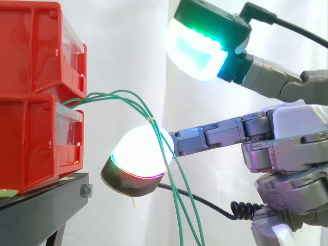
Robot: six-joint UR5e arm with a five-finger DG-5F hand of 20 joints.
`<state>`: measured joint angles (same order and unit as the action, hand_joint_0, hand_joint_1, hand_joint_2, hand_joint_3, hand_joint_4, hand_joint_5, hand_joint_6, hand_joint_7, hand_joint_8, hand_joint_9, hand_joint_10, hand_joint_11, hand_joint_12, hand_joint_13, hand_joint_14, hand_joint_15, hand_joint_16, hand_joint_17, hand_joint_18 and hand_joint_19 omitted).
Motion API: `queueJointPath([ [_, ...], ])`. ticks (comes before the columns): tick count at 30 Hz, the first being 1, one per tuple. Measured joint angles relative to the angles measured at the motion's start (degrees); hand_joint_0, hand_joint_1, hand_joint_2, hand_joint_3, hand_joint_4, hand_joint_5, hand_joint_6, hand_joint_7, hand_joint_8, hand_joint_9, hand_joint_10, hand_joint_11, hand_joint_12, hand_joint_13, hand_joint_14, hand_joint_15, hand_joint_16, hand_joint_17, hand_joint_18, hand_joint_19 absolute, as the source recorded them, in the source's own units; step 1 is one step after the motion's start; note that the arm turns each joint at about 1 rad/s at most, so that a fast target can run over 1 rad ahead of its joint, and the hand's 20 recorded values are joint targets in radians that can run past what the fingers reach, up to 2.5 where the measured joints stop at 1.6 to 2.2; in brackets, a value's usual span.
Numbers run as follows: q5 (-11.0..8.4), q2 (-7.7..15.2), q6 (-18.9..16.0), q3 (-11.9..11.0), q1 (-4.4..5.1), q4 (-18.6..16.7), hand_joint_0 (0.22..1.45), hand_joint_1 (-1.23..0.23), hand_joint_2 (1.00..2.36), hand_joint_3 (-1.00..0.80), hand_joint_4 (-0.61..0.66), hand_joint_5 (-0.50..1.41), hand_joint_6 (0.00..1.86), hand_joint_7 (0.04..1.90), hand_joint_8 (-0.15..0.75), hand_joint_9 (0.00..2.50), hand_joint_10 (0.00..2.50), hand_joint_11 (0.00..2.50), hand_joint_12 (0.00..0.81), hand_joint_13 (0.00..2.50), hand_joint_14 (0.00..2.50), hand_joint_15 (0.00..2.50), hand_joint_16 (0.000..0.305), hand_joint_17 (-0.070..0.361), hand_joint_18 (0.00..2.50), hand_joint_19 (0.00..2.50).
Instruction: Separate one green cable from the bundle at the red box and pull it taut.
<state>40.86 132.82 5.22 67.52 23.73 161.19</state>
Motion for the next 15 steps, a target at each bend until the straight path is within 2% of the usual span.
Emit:
queueJointPath([
  [3, -0.04, 0.01, 0.05, 0.03, 0.0, 0.0, 0.36, -0.5, 1.0, -0.5, 0.05, 0.12, 0.51, 1.17, 0.019, 2.5, 2.38, 0.9, 0.403, 2.5, 0.03, 1.43, 0.076, 0.172, 2.5, 0.34],
  [6, -0.06, 0.03, 0.1, 0.02, 0.0, 0.01, 0.35, -0.52, 1.0, -0.5, 0.04, 0.13, 0.51, 1.23, 0.011, 2.5, 2.5, 0.83, 0.399, 2.5, 0.03, 1.43, 0.076, 0.17, 2.5, 0.34],
  [8, -0.05, 0.03, 0.13, 0.01, 0.0, 0.01, 0.35, -0.46, 1.0, -0.5, 0.03, 0.14, 0.51, 1.27, 0.011, 2.5, 2.5, 0.83, 0.398, 2.5, 0.03, 1.43, 0.075, 0.169, 2.5, 0.34],
  [10, -0.02, 0.04, 0.13, 0.0, 0.0, 0.01, 0.36, -0.32, 1.0, -0.5, 0.02, 0.14, 0.5, 1.31, 0.002, 2.5, 2.5, 0.85, 0.397, 2.5, 0.03, 1.44, 0.074, 0.167, 2.5, 0.35],
  [15, 0.02, 0.04, 0.14, -0.01, 0.0, 0.0, 0.41, -0.23, 1.0, -0.5, 0.02, 0.14, 0.5, 1.33, 0.004, 2.5, 2.5, 0.79, 0.387, 2.5, 0.03, 1.46, 0.072, 0.162, 2.5, 0.38],
])
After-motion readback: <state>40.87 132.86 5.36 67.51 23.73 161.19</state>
